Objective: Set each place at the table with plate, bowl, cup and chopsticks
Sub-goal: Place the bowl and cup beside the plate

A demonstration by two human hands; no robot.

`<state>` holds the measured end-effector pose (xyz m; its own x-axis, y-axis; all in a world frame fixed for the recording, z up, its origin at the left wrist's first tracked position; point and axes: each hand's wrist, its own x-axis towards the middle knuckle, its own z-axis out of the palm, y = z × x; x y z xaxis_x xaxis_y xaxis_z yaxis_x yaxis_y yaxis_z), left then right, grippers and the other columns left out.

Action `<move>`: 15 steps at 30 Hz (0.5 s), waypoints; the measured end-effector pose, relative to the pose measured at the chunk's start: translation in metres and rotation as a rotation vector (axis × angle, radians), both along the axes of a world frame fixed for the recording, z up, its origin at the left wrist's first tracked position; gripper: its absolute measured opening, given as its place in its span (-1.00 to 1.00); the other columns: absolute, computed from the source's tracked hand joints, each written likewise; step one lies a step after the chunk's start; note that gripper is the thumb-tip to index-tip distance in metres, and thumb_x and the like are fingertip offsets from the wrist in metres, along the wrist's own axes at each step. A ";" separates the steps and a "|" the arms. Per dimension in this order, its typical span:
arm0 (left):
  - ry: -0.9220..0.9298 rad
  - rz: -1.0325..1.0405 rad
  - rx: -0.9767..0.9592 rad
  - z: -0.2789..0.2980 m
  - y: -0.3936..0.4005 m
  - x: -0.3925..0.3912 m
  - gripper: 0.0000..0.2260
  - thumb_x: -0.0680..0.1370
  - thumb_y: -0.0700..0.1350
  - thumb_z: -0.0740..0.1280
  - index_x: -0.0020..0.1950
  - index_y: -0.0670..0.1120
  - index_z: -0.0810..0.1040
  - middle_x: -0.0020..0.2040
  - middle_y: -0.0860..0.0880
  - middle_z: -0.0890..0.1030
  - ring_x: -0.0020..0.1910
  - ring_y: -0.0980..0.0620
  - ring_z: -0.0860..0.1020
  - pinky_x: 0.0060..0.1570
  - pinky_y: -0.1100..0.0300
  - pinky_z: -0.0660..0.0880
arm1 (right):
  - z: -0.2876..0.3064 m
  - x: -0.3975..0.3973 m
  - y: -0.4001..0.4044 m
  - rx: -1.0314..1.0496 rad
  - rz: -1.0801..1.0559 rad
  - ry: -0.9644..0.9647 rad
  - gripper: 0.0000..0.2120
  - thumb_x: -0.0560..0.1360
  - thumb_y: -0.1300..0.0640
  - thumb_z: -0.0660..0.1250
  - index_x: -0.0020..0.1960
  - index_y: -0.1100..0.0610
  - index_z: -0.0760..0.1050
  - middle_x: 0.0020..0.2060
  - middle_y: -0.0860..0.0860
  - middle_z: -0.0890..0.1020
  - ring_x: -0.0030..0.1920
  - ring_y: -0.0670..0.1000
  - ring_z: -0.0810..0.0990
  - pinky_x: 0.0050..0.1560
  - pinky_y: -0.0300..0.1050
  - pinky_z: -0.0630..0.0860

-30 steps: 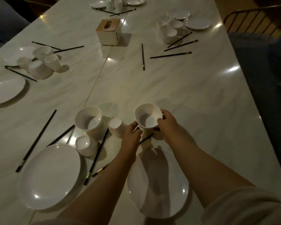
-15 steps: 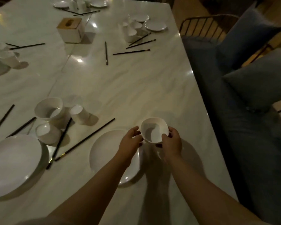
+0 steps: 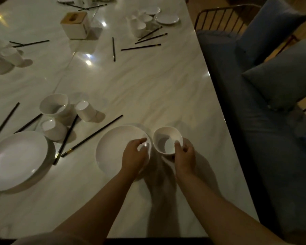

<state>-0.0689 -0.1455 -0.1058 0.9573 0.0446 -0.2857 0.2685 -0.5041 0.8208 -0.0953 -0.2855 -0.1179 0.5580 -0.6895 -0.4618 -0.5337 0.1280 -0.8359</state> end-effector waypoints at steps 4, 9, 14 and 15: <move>-0.181 0.226 0.350 -0.014 0.031 -0.013 -0.74 0.54 -0.11 0.31 0.22 0.04 0.57 0.44 -0.05 0.33 0.46 -0.06 0.24 0.51 -0.07 0.05 | -0.006 -0.025 0.039 0.110 0.031 0.169 -0.70 0.58 0.18 0.15 0.21 0.34 0.43 0.14 0.31 0.55 0.15 0.29 0.53 0.16 0.11 0.47; -0.026 0.298 0.328 -0.022 0.059 -0.029 -0.51 0.58 -0.12 0.23 0.50 -0.13 0.24 0.57 -0.13 0.06 0.55 -0.14 -0.01 0.52 -0.11 -0.07 | -0.002 -0.026 0.071 0.094 0.276 0.115 -0.74 0.56 0.21 0.15 0.20 0.17 0.48 0.01 0.11 0.57 0.03 0.13 0.56 0.12 0.04 0.51; 0.049 0.252 0.210 -0.025 0.071 -0.035 -0.34 0.54 -0.24 0.27 0.56 -0.19 0.00 0.58 -0.08 -0.03 0.55 -0.07 0.00 0.52 0.03 0.06 | -0.003 -0.018 0.078 -0.076 0.365 0.139 -0.77 0.57 0.20 0.13 0.01 0.13 0.57 -0.06 0.10 0.64 -0.03 0.09 0.59 0.15 0.09 0.54; 0.056 0.246 0.208 -0.025 0.072 -0.035 -0.34 0.54 -0.23 0.26 0.56 -0.19 -0.01 0.58 -0.07 -0.04 0.56 -0.06 -0.01 0.52 0.03 0.07 | -0.002 -0.019 0.079 -0.080 0.379 0.154 -0.76 0.57 0.18 0.12 0.01 0.13 0.57 -0.06 0.11 0.64 -0.01 0.10 0.60 0.16 0.10 0.54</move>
